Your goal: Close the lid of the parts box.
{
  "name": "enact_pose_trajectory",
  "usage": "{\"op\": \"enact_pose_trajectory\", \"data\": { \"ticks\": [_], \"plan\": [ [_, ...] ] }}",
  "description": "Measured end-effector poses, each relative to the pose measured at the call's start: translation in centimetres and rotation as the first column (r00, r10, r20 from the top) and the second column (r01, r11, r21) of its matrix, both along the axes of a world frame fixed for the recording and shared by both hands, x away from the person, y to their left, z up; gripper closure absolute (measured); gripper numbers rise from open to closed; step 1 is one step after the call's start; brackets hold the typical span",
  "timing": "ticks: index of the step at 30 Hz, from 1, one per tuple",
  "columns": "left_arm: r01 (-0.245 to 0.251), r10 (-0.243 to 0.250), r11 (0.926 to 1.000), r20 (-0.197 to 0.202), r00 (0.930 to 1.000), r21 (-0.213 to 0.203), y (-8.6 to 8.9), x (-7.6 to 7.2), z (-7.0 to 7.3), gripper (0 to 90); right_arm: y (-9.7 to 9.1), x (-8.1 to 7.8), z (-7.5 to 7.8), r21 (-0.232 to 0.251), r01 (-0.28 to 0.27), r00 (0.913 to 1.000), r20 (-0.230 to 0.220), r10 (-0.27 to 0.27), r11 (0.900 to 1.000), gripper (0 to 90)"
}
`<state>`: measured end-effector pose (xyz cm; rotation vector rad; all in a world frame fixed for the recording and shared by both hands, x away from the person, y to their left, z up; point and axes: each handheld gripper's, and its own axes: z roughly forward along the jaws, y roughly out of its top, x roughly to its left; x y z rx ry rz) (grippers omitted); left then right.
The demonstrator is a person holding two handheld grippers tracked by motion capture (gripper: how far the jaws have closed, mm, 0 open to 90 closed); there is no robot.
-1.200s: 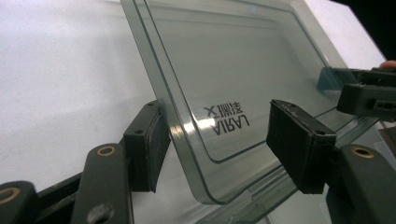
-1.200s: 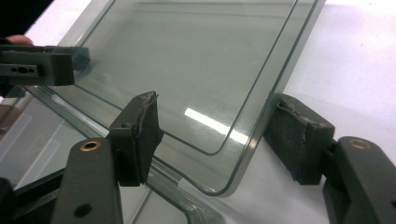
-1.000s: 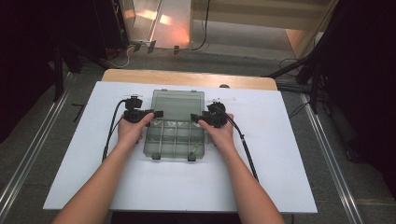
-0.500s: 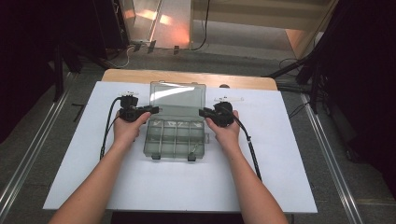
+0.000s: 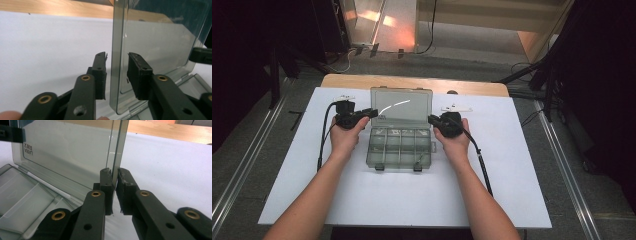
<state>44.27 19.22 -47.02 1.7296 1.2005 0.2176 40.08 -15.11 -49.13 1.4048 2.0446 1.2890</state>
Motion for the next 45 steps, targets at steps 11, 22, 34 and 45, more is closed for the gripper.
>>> {"op": "enact_pose_trajectory", "data": {
  "ticks": [11,22,34,45],
  "plan": [
    [-0.012,0.013,0.9993,0.008,0.9999,-0.035,0.4,0.8,1.0,72.2,0.4,-0.5,-0.2,-0.035,0.011,0.9981,0.061,-0.009,0.9993,84.4],
    [-0.005,0.004,0.9999,0.065,0.9979,0.013,-0.2,0.1,1.2,83.7,-0.4,0.3,0.4,-0.005,0.004,0.9993,0.036,-0.003,1.0,72.5],
    [-0.007,0.005,0.9998,0.132,0.9913,0.018,-0.2,-0.8,1.0,84.5,-0.7,2.3,4.4,0.042,0.034,0.9994,-0.008,-0.033,0.9986,74.8],
    [-0.005,0.004,1.0,0.129,0.9917,0.007,0.1,-1.0,1.0,83.7,0.2,2.0,4.4,0.023,0.073,0.9971,-0.026,-0.072,0.9971,86.4]
  ]
}}
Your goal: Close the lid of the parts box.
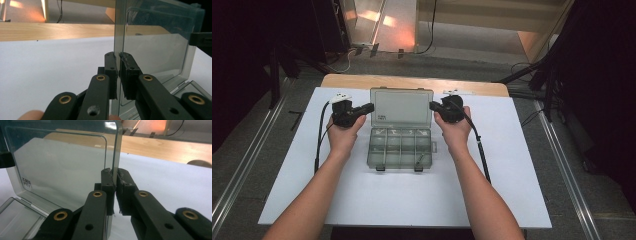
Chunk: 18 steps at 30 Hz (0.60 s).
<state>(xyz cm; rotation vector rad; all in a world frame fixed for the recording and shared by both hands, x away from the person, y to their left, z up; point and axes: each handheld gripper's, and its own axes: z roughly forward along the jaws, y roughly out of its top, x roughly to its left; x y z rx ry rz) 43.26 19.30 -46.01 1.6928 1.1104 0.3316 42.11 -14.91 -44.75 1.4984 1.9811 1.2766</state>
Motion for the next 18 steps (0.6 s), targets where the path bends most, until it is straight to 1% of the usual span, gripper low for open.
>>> {"op": "enact_pose_trajectory", "data": {
  "ticks": [1,2,3,4,5,7,8,9,10,13,15,16,18],
  "plan": [
    [0.004,-0.004,0.9996,-0.011,0.9999,-0.028,0.1,0.1,0.0,82.1,0.2,-0.2,0.0,-0.009,0.003,1.0,0.01,-0.002,1.0,86.5],
    [0.005,-0.006,0.9983,-0.019,0.9998,-0.058,0.3,0.1,0.0,77.0,0.3,-0.3,0.0,-0.01,0.01,0.9998,0.016,-0.009,0.9999,86.6],
    [0.006,-0.008,0.9971,-0.032,0.9994,-0.076,0.6,0.2,0.1,70.5,0.3,-0.4,0.0,-0.009,0.013,0.9997,0.019,-0.013,0.9999,86.7],
    [0.016,-0.021,0.9952,-0.044,0.9988,-0.097,0.9,0.1,0.3,69.9,0.4,-0.5,0.0,-0.008,0.017,0.9996,0.022,-0.016,0.9998,86.7],
    [0.024,-0.029,0.9947,-0.045,0.9986,-0.1,1.1,0.0,0.6,69.9,0.4,-0.5,0.0,-0.008,0.015,0.9994,0.03,-0.015,0.9999,86.7],
    [0.011,-0.015,0.9956,-0.04,0.9991,-0.093,1.4,-0.1,1.0,69.7,0.3,-0.6,-0.1,-0.007,0.011,0.9992,0.038,-0.011,0.9999,86.7],
    [0.01,-0.014,0.9951,-0.038,0.9992,-0.099,1.6,-0.2,1.2,68.9,0.3,-0.7,-0.1,-0.005,0.009,0.999,0.044,-0.009,0.9999,86.7],
    [0.014,-0.019,0.9932,-0.041,0.999,-0.115,1.8,-0.2,1.4,67.7,0.3,-0.7,-0.2,-0.001,0.004,0.9988,0.049,-0.004,1.0,86.7],
    [0.025,-0.031,0.9913,-0.045,0.9985,-0.129,2.0,0.0,1.5,68.2,0.2,-0.7,-0.2,0.004,0.001,0.9986,0.053,-0.001,1.0,86.7],
    [0.025,-0.033,0.9919,-0.062,0.9976,-0.125,2.2,0.4,1.8,74.5,0.0,-0.9,-0.4,0.019,-0.003,0.9979,0.065,0.002,0.9998,86.7],
    [0.005,-0.013,0.9928,-0.067,0.9976,-0.12,2.2,0.7,1.9,77.7,0.1,-1.0,-0.5,0.012,-0.005,0.9968,0.08,0.004,0.9999,86.7],
    [-0.011,0.002,0.9934,-0.077,0.997,-0.114,2.2,1.0,2.0,79.5,0.1,-1.1,-0.5,0.01,-0.004,0.9964,0.085,0.003,0.9999,86.7],
    [-0.024,0.014,0.9939,-0.095,0.9954,-0.108,2.0,1.6,2.0,83.4,0.1,-1.2,-0.5,0.009,-0.004,0.9958,0.091,0.003,1.0,86.7]
  ]
}}
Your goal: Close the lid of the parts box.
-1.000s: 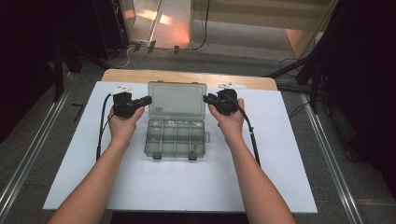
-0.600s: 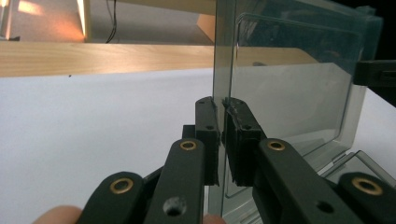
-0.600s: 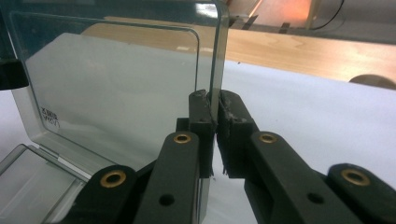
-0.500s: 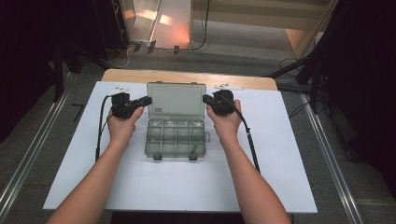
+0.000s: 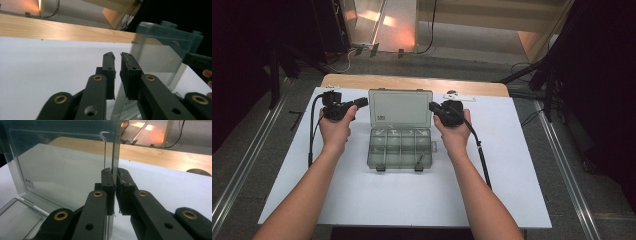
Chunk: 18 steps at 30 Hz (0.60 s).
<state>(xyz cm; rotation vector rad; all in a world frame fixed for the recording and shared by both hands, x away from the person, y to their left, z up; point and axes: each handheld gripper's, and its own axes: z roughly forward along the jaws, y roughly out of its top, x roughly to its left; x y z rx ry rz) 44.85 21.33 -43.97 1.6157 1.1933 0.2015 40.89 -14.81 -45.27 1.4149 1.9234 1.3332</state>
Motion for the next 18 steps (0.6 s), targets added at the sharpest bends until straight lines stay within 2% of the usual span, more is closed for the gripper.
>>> {"op": "enact_pose_trajectory", "data": {
  "ticks": [3,6,8,11,13,18],
  "plan": [
    [-0.006,0.006,1.0,-0.022,0.9997,0.003,-0.3,0.8,0.2,89.7,0.0,-0.1,0.0,-0.004,-0.001,0.9999,0.012,0.001,1.0,86.8],
    [0.004,-0.003,1.0,-0.029,0.9996,0.009,-0.7,1.3,0.5,90.0,0.0,-0.3,-0.1,-0.005,-0.005,0.9997,0.022,0.006,1.0,86.7],
    [-0.002,0.002,0.9999,-0.037,0.9993,-0.011,-1.0,1.7,0.6,90.0,0.0,-0.4,-0.1,-0.005,-0.007,0.9995,0.032,0.007,1.0,86.6],
    [0.002,-0.002,1.0,-0.05,0.9987,-0.003,-1.4,2.4,0.7,90.0,0.2,-0.7,-0.3,-0.005,0.005,0.9986,0.053,-0.005,1.0,86.6],
    [0.01,-0.011,0.9997,-0.061,0.9981,-0.024,-1.6,2.7,0.8,90.0,0.2,-0.9,-0.2,-0.012,0.007,0.9982,0.059,-0.006,0.9999,86.5],
    [0.038,-0.04,0.9988,-0.053,0.9978,-0.03,-2.3,2.8,1.2,90.0,0.1,-0.9,-0.2,-0.02,-0.005,0.998,0.063,0.007,0.9998,86.2]
  ]
}}
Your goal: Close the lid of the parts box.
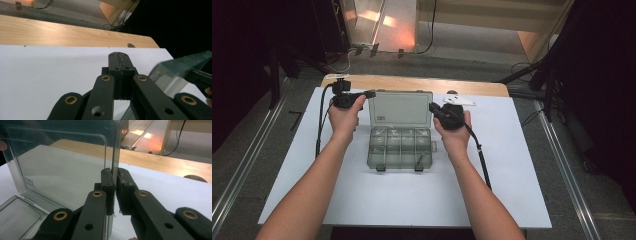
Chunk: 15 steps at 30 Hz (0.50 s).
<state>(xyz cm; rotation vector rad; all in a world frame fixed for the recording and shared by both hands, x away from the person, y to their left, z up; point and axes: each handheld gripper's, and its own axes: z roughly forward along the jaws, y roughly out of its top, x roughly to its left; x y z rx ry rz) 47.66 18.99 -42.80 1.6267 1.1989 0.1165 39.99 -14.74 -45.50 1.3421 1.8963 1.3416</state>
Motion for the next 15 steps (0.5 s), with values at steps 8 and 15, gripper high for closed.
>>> {"op": "enact_pose_trajectory", "data": {
  "ticks": [8,15],
  "plan": [
    [0.031,-0.031,0.9994,0.011,0.9995,-0.014,0.2,-0.5,0.6,90.0,-0.4,-0.2,-0.1,0.016,-0.026,0.9996,0.007,0.026,0.9995,83.8],
    [0.055,-0.054,0.9983,0.036,0.9979,-0.021,0.2,-1.3,0.9,90.0,-0.5,-1.1,-0.1,0.012,-0.052,0.9986,-0.004,0.052,0.9986,61.9]
  ]
}}
